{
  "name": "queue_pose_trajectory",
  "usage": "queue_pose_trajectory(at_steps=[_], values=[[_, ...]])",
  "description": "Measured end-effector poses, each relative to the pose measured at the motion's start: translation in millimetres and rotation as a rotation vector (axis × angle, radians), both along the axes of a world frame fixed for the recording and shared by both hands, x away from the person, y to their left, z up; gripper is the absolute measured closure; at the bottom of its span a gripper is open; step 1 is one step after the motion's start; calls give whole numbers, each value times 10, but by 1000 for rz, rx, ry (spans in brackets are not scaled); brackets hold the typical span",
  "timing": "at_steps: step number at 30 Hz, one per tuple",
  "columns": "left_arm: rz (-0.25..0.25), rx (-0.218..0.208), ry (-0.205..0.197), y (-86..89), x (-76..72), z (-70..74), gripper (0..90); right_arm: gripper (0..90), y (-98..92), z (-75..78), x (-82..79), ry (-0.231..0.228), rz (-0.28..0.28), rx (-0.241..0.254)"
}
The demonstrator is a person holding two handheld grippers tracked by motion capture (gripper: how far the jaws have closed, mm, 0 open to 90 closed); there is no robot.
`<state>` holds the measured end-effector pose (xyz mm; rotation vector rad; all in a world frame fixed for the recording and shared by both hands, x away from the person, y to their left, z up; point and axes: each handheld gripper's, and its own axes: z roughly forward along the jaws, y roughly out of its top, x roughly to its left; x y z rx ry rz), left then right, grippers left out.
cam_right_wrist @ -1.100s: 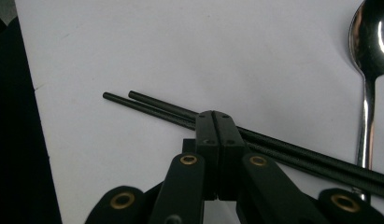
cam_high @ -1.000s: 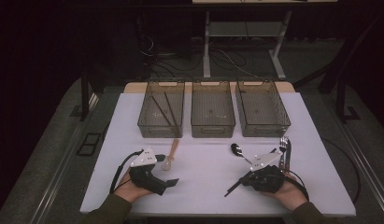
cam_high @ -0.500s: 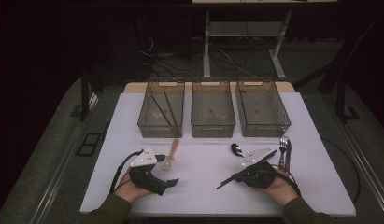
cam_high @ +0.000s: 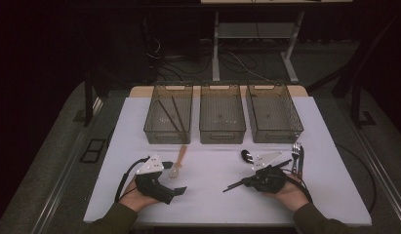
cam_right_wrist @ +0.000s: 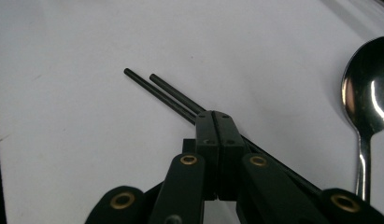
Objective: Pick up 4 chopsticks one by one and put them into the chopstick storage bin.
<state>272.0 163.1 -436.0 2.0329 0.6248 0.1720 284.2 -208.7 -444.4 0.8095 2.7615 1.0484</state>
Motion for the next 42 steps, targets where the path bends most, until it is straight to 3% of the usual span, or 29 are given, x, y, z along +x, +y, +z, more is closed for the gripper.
queue_pose_trajectory(at_steps=[32, 37, 42], values=[[-5, -1, -2, 3, -2, 2, 0, 895, 98, -5, 427, -35, -83, -1], [-5, -2, -2, 3, -3, 4, 0, 895, 83, -4, 432, -29, -88, 6], [-6, -3, -4, 5, -6, 7, 0, 895, -36, 101, 408, -46, -100, 30]])
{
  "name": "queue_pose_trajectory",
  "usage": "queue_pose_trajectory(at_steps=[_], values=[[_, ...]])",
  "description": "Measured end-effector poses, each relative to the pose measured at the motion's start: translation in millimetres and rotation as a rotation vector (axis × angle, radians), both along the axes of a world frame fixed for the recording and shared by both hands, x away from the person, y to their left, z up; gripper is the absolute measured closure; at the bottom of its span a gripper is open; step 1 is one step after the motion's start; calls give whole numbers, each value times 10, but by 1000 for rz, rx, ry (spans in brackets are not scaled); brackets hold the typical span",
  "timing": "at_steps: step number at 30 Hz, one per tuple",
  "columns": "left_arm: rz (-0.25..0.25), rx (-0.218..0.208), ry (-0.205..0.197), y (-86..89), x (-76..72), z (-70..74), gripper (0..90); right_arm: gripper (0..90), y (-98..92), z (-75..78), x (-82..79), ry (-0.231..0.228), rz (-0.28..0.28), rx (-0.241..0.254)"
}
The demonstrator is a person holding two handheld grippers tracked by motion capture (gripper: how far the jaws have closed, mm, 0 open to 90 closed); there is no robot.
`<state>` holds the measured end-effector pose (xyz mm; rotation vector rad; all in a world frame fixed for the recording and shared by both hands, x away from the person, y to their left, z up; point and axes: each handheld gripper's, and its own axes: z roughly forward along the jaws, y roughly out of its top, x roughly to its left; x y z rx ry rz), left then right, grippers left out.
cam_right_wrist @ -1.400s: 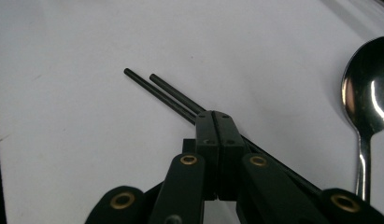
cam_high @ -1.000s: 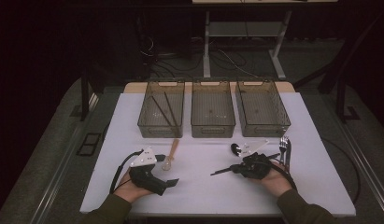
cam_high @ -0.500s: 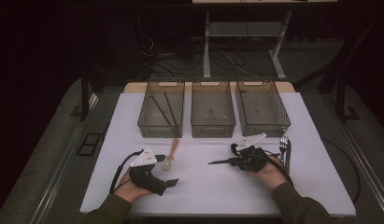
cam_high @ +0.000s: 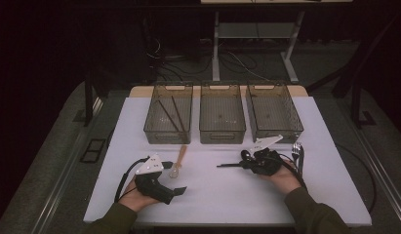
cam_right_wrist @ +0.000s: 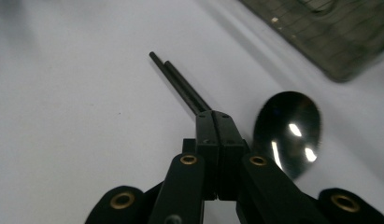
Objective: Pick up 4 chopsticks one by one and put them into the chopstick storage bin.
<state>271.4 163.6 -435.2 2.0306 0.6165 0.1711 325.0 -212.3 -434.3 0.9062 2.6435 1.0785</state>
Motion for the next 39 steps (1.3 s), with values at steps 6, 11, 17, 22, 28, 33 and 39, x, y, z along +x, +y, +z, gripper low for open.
queue_pose_trajectory(at_steps=[6, 11, 17, 22, 28, 33, 39], values=[[0, 0, 0, -2, 1, -1, 0, 895, -383, 129, 11, -40, -91, -31], [1, 2, 1, -6, -1, -2, 0, 895, -788, 152, 53, -50, -196, -46], [-1, 5, 2, -8, 2, -5, 0, 895, -1149, 110, 90, -28, -294, -55], [-1, 5, 3, -6, 2, -5, 0, 895, -1204, 20, 138, 7, -320, -79], [-4, 8, 5, -9, 2, -7, 0, 895, -1156, -51, 172, 22, -309, -124], [-4, 6, 4, -12, 4, -12, 0, 895, -1162, -73, 178, 33, -310, -131], [-4, 9, 6, -10, 3, -10, 0, 895, -1145, -65, 158, 40, -297, -135]])
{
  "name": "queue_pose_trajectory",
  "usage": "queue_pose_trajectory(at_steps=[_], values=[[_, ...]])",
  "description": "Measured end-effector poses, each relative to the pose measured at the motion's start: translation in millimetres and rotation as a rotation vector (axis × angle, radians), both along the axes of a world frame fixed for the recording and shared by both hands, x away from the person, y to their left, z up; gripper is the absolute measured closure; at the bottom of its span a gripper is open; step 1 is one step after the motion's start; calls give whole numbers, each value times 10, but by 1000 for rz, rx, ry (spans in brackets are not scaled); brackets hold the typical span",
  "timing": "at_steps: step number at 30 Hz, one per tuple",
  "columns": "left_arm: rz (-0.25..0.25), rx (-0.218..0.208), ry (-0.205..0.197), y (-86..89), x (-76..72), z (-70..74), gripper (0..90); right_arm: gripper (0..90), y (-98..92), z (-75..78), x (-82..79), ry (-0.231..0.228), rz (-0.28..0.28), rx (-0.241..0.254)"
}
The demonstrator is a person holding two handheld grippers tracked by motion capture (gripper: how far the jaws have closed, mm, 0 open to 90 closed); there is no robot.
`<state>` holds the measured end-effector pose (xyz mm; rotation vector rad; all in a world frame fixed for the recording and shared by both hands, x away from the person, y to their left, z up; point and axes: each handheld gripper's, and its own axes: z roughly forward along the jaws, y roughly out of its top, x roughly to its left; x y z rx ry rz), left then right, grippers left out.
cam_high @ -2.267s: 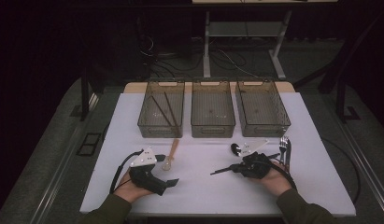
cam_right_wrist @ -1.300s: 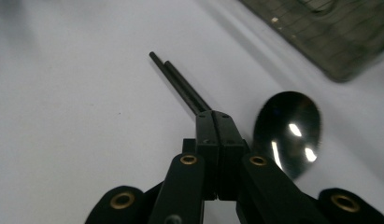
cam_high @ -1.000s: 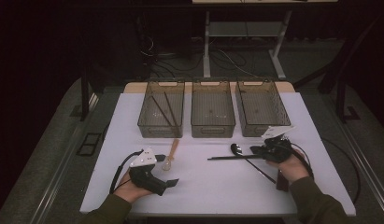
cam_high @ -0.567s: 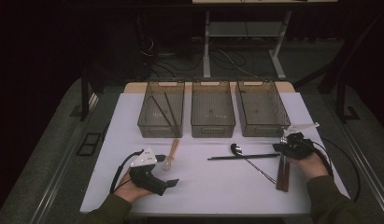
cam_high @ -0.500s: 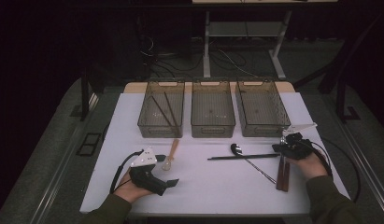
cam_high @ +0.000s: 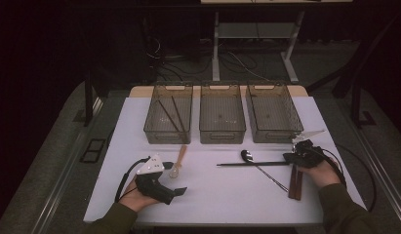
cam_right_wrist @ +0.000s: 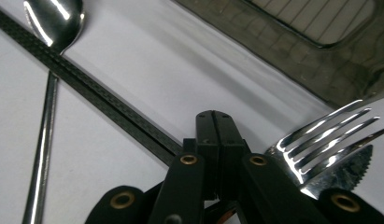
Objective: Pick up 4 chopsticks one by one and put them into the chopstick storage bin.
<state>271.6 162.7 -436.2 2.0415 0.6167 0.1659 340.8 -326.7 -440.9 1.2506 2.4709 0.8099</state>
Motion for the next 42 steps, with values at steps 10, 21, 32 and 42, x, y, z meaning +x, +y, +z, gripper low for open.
queue_pose_trajectory(at_steps=[10, 21, 32, 42], values=[[0, 0, 0, 0, -1, 1, 0, 895, 56, 12, -59, 22, 31, 6], [0, -2, -1, -2, -2, 0, 0, 895, 137, 21, -105, 45, 74, 17], [0, -3, -1, -4, -1, -3, 0, 895, 227, 27, -163, 63, 118, 23], [-4, -2, -1, -5, -3, 0, 0, 895, 320, 33, -271, 75, 165, 24]])
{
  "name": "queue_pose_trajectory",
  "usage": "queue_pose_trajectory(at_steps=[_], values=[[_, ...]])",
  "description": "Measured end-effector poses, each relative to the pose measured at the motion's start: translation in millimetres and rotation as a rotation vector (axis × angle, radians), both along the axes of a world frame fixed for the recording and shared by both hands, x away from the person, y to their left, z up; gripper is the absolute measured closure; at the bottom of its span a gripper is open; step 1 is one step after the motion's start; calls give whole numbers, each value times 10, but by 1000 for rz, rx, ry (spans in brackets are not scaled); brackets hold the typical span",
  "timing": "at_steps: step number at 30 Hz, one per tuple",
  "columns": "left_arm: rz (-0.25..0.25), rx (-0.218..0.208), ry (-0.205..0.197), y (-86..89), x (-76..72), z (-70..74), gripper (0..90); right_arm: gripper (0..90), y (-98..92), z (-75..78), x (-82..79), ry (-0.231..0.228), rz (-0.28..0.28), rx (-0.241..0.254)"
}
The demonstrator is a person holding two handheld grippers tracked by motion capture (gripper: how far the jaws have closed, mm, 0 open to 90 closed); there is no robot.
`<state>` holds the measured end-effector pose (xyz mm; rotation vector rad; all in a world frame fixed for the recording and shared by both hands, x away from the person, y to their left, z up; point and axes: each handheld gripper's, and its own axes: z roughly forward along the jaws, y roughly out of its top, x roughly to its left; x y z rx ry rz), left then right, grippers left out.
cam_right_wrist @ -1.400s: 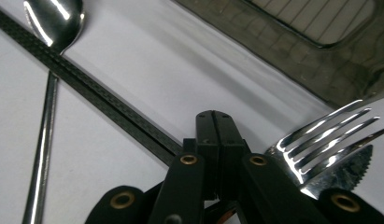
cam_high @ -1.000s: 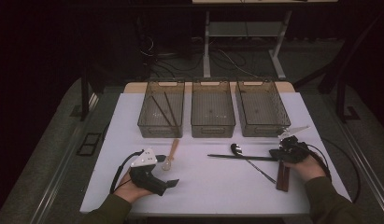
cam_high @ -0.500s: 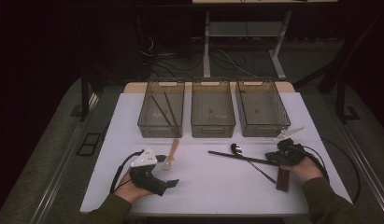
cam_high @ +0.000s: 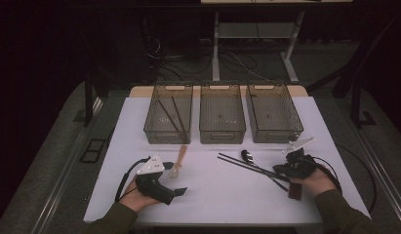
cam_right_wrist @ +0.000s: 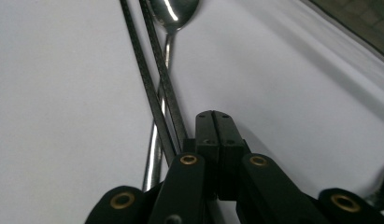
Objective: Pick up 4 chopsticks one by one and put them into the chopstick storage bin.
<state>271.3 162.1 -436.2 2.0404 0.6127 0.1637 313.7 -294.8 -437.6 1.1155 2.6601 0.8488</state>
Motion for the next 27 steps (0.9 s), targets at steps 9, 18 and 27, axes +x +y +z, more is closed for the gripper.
queue_pose_trajectory(at_steps=[9, 18, 27], values=[[-4, 1, 1, -3, -1, -1, 0, 895, 83, 9, -78, 5, 50, -4], [-4, 1, 2, -2, -3, -1, 0, 894, 117, 24, -100, -3, 73, -1], [-5, 3, 7, -4, -5, -1, 0, 895, 168, 25, -129, 3, 99, -3]])
